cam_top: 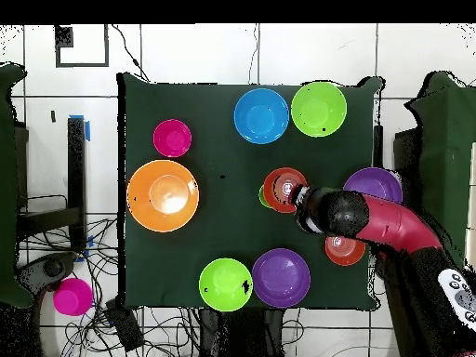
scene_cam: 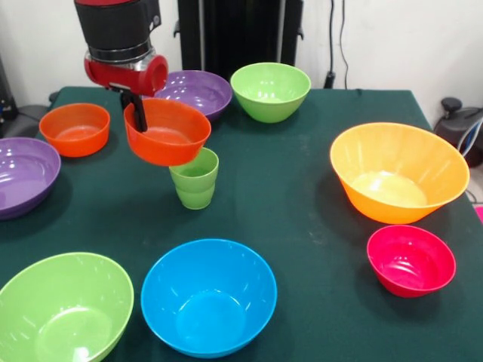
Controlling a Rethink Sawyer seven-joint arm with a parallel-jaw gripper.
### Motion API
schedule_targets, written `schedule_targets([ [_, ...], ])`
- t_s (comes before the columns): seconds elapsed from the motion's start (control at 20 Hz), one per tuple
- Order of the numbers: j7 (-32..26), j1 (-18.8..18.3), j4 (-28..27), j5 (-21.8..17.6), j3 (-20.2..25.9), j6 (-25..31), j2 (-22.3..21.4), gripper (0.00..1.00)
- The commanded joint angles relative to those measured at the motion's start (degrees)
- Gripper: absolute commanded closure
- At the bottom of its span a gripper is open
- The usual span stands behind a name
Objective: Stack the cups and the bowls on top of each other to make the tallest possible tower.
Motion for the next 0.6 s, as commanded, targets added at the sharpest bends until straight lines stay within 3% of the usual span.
schedule_targets([
  [0.05,-5.7,1.3,1.5,-2.3,3.4,3.6,0.3,1.0],
  [0.6,-4.8,1.1,3.7,-1.7,3.7,2.5,-0.7,1.0],
])
